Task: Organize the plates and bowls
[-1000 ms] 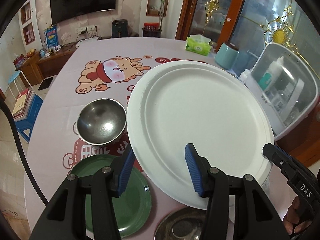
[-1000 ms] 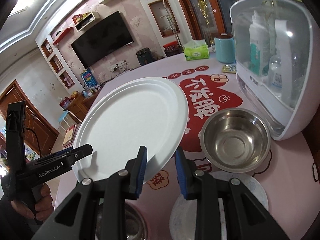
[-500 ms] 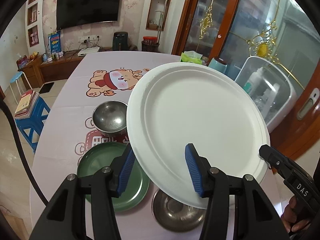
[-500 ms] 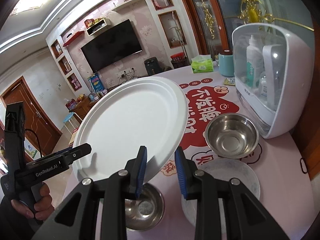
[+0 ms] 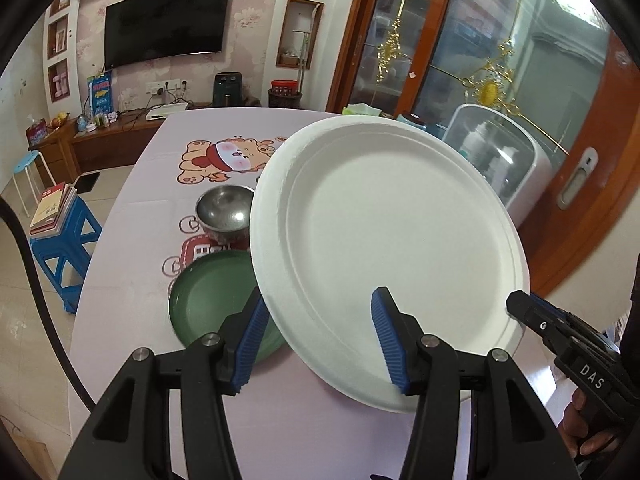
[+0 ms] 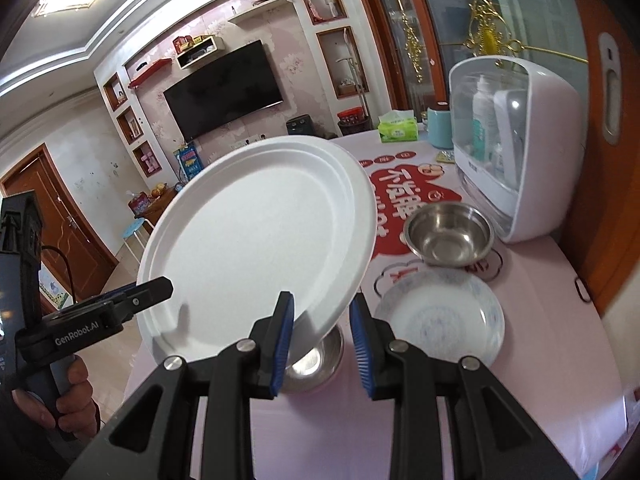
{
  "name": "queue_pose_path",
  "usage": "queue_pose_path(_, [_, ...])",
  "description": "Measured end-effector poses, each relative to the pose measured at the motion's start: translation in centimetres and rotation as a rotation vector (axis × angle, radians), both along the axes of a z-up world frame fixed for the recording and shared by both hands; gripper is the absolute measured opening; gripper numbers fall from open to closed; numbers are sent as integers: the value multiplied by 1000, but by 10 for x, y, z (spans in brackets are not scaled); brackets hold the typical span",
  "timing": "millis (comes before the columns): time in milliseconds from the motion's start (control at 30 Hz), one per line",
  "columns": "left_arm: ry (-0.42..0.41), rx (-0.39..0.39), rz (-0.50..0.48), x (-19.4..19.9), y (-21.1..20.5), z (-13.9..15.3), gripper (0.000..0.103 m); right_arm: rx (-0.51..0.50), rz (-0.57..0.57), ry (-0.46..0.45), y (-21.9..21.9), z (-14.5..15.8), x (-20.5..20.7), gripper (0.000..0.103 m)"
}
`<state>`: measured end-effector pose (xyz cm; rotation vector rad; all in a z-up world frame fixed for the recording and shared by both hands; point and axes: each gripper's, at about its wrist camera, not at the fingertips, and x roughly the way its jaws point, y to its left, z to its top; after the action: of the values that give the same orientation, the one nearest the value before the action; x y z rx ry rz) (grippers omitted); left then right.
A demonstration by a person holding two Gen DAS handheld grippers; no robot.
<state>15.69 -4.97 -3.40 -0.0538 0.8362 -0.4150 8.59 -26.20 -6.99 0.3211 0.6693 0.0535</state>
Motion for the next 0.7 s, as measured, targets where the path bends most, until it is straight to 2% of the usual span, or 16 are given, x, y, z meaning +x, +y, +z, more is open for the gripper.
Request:
queue_pose_path(200, [26, 3, -31, -30, 12, -8, 51, -2, -22, 21, 13, -6, -35, 28])
queue_pose_path(700, [155, 43, -63, -93, 40, -60, 51, 15, -21, 204, 47, -49, -96, 28])
